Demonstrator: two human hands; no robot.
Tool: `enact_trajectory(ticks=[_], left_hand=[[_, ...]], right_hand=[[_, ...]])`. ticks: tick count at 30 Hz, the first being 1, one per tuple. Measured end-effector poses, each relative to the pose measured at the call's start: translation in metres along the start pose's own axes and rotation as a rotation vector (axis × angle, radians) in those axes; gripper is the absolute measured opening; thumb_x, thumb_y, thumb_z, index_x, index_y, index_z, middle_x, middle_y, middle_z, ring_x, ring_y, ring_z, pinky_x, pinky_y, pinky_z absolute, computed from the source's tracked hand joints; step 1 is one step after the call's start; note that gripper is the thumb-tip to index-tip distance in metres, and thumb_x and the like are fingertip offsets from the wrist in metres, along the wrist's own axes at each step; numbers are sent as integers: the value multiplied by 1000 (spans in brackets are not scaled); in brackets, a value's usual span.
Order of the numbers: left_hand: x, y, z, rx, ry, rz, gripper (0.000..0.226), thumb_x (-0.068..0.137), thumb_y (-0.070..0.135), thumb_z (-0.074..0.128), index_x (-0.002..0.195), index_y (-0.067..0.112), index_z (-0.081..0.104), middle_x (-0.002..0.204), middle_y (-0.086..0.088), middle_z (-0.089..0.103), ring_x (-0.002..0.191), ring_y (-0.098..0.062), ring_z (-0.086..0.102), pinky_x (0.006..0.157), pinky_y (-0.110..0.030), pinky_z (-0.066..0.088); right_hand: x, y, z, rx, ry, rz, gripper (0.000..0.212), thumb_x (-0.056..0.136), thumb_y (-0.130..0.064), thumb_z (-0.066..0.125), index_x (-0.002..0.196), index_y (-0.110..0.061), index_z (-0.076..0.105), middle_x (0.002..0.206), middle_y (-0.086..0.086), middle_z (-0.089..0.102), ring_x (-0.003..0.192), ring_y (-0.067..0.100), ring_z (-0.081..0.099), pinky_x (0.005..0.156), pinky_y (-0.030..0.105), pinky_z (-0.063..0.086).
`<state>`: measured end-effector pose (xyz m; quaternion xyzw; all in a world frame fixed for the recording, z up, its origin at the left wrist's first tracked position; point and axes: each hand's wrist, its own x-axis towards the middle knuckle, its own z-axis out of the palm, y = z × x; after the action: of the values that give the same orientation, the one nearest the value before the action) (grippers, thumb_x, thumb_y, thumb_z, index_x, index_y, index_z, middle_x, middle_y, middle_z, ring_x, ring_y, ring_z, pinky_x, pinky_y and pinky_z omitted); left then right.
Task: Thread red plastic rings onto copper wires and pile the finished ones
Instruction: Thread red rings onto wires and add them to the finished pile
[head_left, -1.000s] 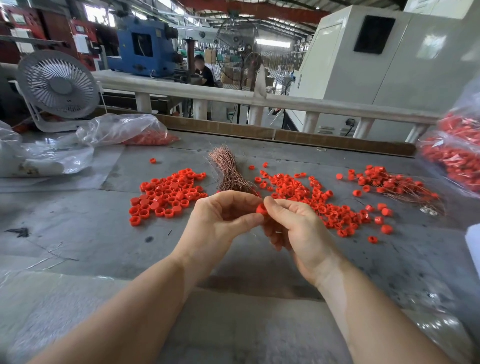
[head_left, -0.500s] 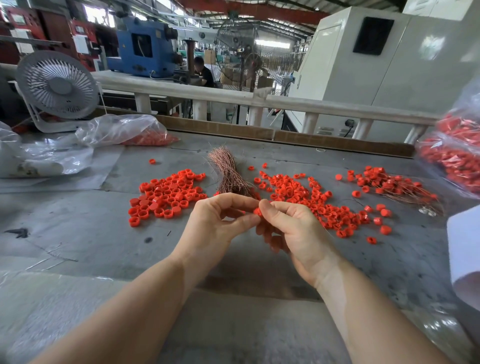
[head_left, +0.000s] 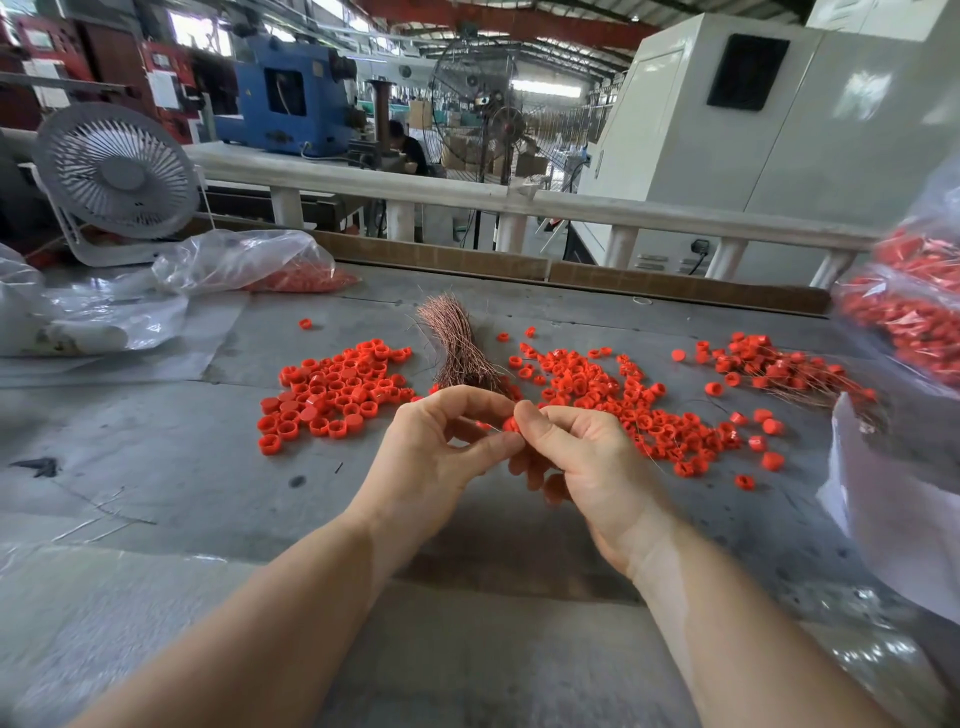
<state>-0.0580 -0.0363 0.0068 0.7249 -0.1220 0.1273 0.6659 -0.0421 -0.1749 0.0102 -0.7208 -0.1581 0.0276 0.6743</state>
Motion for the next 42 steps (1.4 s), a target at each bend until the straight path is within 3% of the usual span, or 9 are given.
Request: enact_trajectory(ticks=[4,10,15,18,24,31,36,42], left_hand=[[1,-1,1,-37,-3,-17,17,77,3,70,84,19,68,71,11,67,66,-7,58,59,-20,50],[2,-5,1,-76,-22,-41,18,79,1,67,84,18,67,69,7,67,67,-10,58,58,-21,51],[3,-7,1,-76,21,-70,19,79,-2,66,85,16,66,67,4,65,59,-4,57,52,-16,47],[3,-8,0,-97,50,-91,20,80,-3,66,84,17,65,62,8,66,56,-2,57,51,-15,47],[3,-8,0,-96,29,-99,18,80,-3,66,85,14,66,64,8,67,58,-3,59,52,-16,47],[4,-10,-1,-148,57,-136,16,82,2,65,87,17,66,70,6,67,59,-5,58,52,-17,47],[4,-13,-1,-144,75,-153,15,83,4,65,87,19,67,69,8,66,60,-6,58,51,-18,47],[4,-14,-1,-121,68,-164,17,85,4,64,89,20,67,74,2,62,60,-5,58,51,-17,46]], right_hand=[[1,3,0,-92,84,-49,38,73,-49,59,65,-12,65,53,-5,57,49,4,48,43,15,35],[2,5,-1,-136,160,-145,10,85,-20,67,75,-20,63,58,-8,58,50,1,51,44,10,36],[0,2,1,-190,121,-260,24,85,-7,65,88,-30,70,65,-16,63,61,0,54,52,9,38],[0,2,1,-244,133,-280,24,82,-6,67,86,-30,71,66,-22,64,65,0,57,56,9,39],[3,4,-2,-300,178,-287,24,78,-9,73,68,-29,63,65,-18,62,63,2,54,54,15,40],[6,7,-8,-158,321,-224,22,78,-6,72,67,-22,61,58,-12,60,51,0,48,50,13,39],[7,13,-11,-586,363,-92,16,80,-11,70,71,-21,62,68,-8,63,69,14,59,68,32,50],[3,15,-7,-955,320,9,5,86,-21,64,84,-24,67,87,-5,67,86,17,59,70,28,47]])
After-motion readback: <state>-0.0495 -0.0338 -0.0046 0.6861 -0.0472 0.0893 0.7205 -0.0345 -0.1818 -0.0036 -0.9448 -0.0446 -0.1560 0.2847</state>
